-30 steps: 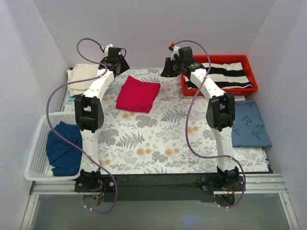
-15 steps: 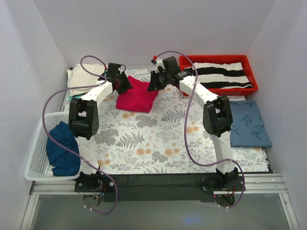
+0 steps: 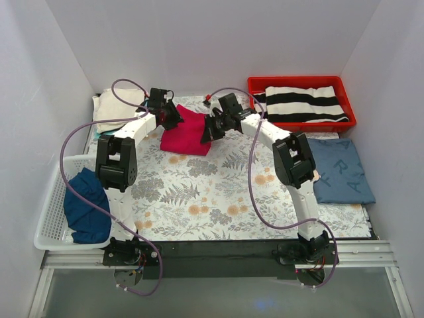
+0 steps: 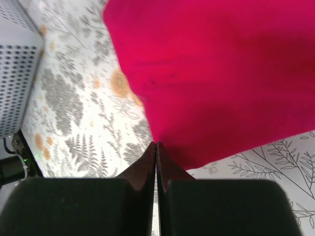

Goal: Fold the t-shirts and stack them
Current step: Fold the long partially folded tshirt into a neat square

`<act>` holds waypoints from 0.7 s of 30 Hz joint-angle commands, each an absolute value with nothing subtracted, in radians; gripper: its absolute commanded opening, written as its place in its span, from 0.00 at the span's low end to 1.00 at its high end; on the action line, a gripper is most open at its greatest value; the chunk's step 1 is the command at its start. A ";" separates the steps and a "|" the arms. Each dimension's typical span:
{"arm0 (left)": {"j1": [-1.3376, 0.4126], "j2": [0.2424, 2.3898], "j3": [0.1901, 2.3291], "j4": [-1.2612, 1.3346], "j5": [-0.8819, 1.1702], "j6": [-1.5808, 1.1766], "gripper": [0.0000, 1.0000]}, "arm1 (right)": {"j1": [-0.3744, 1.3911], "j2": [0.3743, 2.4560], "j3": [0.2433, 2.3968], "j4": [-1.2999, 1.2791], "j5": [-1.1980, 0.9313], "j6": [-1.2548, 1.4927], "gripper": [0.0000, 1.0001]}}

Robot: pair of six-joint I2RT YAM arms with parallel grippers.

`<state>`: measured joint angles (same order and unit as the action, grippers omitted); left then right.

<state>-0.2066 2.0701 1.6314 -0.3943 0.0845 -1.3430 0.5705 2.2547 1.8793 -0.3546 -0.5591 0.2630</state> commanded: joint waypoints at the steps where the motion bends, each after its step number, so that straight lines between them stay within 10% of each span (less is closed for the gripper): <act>1: -0.209 2.089 1.621 -0.380 0.051 -1.356 0.37 | 0.569 2.304 1.855 -0.319 -0.577 0.250 0.03; 21: -0.161 2.160 1.654 -0.655 -0.132 -1.437 0.37 | 0.522 2.370 1.783 -0.514 -0.341 0.270 0.01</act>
<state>-0.1825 2.1475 1.6295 -0.5571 -0.0658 -1.4178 0.5415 2.3180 1.7901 -0.3698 -0.4900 0.2901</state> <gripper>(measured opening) 0.370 0.019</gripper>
